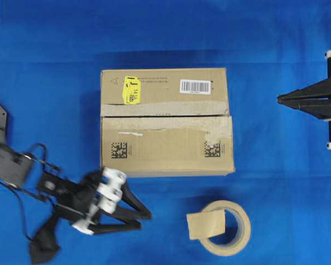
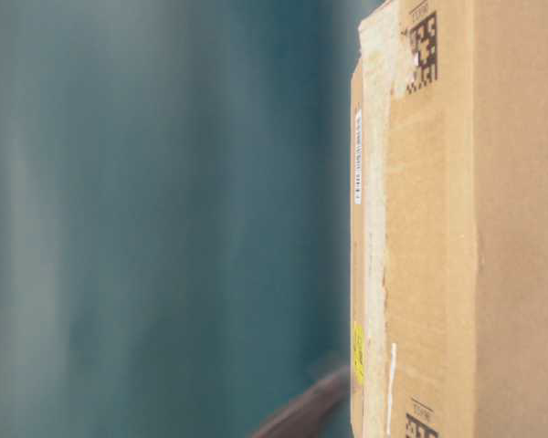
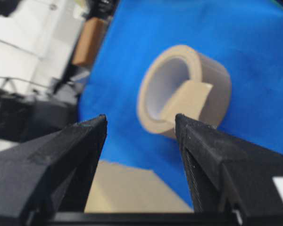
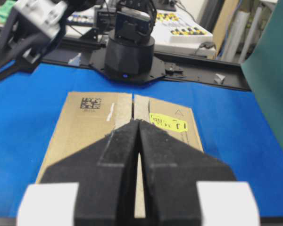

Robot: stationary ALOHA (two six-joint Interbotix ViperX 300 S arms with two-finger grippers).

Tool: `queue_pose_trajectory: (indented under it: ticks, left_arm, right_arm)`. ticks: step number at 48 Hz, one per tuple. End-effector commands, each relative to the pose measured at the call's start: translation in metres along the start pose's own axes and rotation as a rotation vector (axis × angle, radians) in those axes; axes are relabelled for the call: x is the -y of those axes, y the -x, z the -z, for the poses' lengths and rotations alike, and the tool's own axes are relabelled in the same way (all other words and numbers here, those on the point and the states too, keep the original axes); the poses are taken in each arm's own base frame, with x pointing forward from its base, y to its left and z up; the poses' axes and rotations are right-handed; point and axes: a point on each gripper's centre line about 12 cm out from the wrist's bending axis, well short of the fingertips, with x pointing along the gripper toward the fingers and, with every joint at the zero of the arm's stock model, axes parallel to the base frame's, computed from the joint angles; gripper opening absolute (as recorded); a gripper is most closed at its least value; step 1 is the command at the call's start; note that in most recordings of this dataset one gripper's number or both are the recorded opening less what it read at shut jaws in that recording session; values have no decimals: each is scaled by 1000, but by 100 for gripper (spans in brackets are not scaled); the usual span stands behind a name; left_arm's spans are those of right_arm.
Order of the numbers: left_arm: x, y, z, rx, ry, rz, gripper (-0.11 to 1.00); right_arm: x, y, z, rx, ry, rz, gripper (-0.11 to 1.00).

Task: Apply tape along the seams of the closed cardboard box to seal it securely.
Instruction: 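Move the left gripper down to the beige tape roll's free end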

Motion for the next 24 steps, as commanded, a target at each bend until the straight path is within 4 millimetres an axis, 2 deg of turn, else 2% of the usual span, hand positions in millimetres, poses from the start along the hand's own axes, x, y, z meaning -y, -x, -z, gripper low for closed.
queue_pose_trajectory:
  ticks: [1,12,24]
  left_arm:
    - [-4,-19,-4,8,-7,-11,56]
    - [15,-67,7,-19,-121,34,56]
    - [25,-100,26,-54,-200,50,56]
  right_arm:
    - [0,-4,-11,26,5,0,2]
    - [-1,-4,-9,21,14,-2,2]
    - [0,-4,-7,-2,15,-1,2]
